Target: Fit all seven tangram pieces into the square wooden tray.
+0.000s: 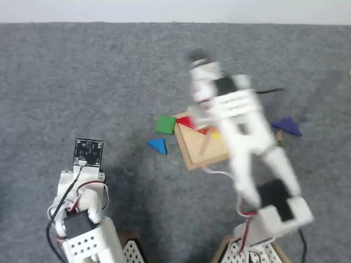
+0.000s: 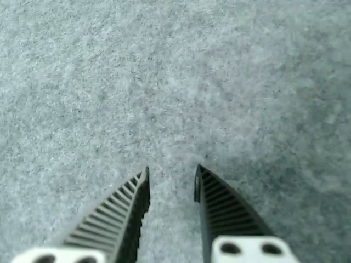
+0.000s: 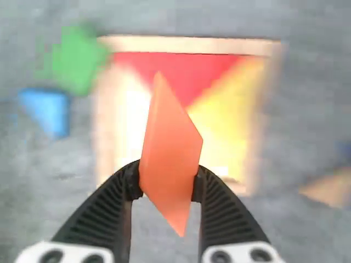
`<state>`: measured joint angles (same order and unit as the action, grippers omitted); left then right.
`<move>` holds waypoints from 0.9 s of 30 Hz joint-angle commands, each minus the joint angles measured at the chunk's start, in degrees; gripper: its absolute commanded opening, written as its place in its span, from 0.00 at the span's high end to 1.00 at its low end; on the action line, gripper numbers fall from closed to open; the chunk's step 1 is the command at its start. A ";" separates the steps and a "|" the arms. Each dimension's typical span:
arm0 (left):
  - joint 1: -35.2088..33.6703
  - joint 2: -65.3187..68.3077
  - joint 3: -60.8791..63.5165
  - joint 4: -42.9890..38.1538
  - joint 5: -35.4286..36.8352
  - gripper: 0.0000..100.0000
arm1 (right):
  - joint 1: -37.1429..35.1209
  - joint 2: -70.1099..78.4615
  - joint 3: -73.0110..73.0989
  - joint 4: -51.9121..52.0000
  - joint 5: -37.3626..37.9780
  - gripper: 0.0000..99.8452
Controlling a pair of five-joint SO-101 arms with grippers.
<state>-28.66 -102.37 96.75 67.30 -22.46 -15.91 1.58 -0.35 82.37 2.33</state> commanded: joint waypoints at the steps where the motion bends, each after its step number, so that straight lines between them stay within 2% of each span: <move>1: -0.09 -0.44 -0.40 -1.41 -0.53 0.87 | 19.12 -8.84 5.71 -0.66 5.27 0.99; 6: -0.09 -0.35 -0.40 -1.41 -0.53 0.87 | 40.57 -10.42 19.52 -12.18 14.51 0.99; 13: -0.09 -0.35 -0.40 -1.41 -0.53 0.87 | 54.20 -10.33 26.73 -22.20 18.64 0.98; 21: -0.09 -0.35 -0.40 -1.41 -0.53 0.87 | 58.24 -1.89 28.22 -27.82 21.89 0.78; 27: -0.09 -0.26 -0.40 -1.32 -0.53 0.87 | 58.77 1.54 28.31 -32.22 21.54 0.78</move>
<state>-28.66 -102.37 96.75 67.30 -22.46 42.02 3.43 28.31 52.04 23.34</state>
